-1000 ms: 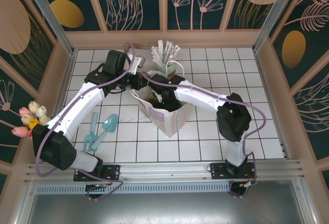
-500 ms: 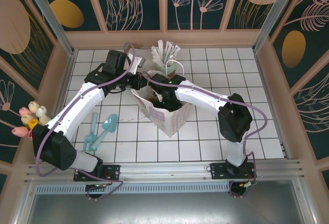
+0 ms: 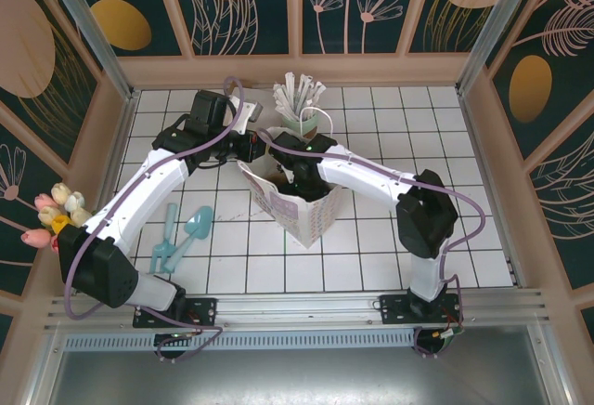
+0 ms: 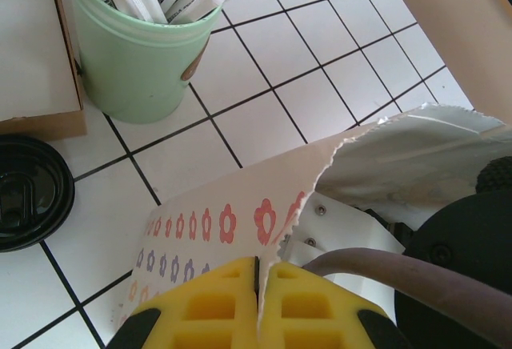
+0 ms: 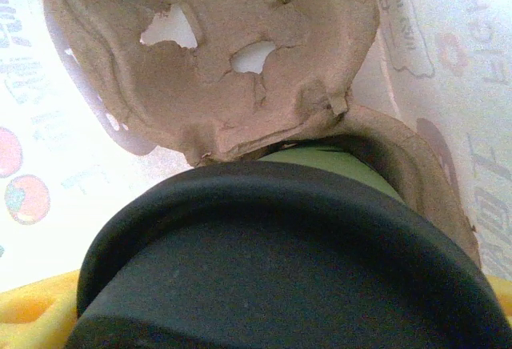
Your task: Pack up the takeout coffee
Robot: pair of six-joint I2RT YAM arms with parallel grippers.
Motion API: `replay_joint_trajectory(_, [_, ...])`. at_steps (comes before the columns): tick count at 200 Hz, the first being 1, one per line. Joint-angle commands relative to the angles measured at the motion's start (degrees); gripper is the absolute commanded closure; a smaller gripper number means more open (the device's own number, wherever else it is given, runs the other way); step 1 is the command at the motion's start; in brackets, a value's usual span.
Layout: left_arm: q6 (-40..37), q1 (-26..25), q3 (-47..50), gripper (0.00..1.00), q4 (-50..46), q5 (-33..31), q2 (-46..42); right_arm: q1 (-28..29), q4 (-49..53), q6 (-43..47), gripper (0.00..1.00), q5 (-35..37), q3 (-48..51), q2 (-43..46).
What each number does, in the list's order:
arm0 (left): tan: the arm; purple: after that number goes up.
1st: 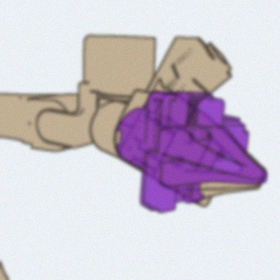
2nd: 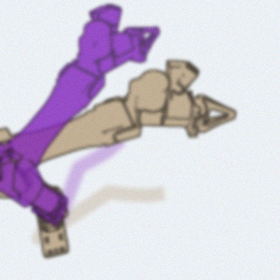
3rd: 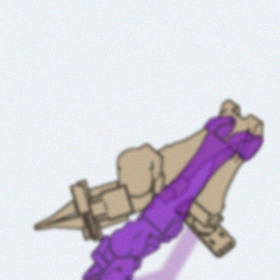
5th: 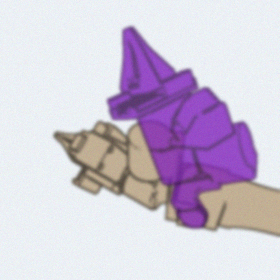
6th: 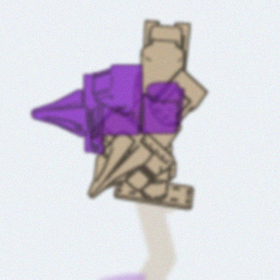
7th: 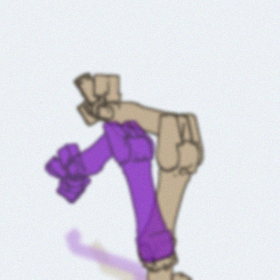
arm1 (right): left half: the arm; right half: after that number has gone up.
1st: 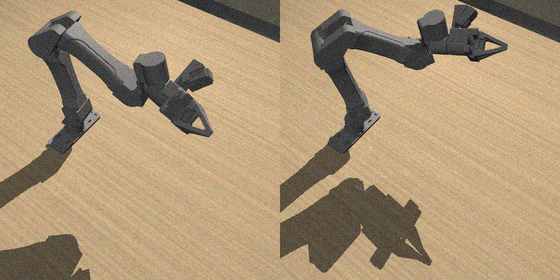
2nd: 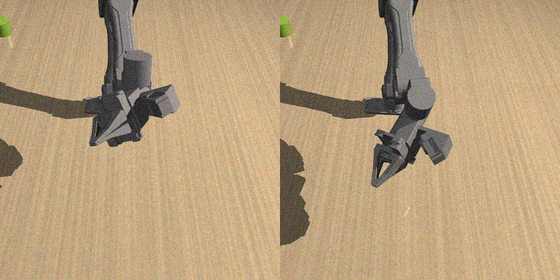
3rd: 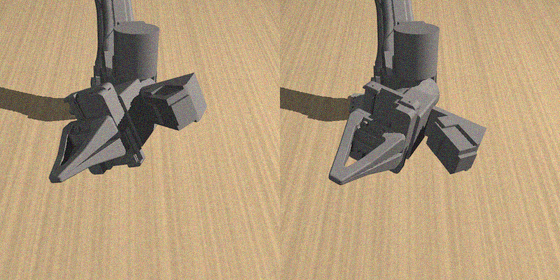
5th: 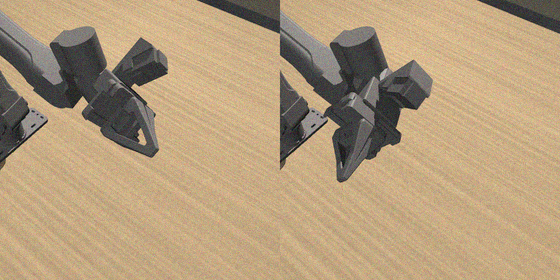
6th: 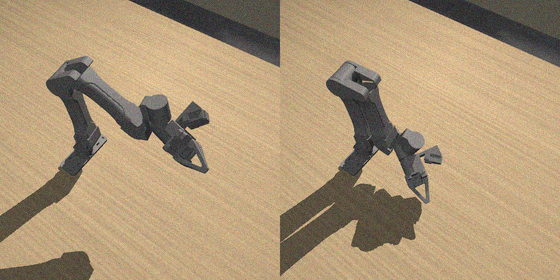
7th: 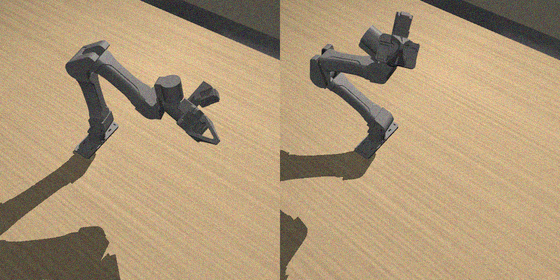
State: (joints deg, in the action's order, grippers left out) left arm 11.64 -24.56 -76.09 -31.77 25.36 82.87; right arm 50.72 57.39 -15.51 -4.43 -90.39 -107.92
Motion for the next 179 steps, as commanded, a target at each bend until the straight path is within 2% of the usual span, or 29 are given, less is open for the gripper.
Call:
replay_joint_trajectory(1, [-1.09,-0.14,-0.99,1.00,-1.69,-0.50,-0.61,0.35,0.71,0.19,0.18,0.75,-1.12,2.53])
replay_joint_trajectory(90, [-1.09,-0.16,-0.19,1.00,-1.50,-1.06,-1.10,0.43,0.84,0.48,0.16,-0.94,-0.93,3.67])
replay_joint_trajectory(132, [-1.21,-0.14,-0.28,1.00,-1.79,-1.22,-1.11,0.44,1.14,0.43,0.11,-0.89,-0.84,4.02])
replay_joint_trajectory(141, [-1.23,-0.15,-0.17,1.00,-1.81,-1.29,-1.13,0.43,1.12,0.41,0.01,-0.86,-0.82,4.02])
replay_joint_trajectory(179, [-1.43,-0.14,-0.35,1.00,-1.80,-1.29,-0.77,0.44,0.96,0.48,0.01,-0.51,-0.77,4.63])
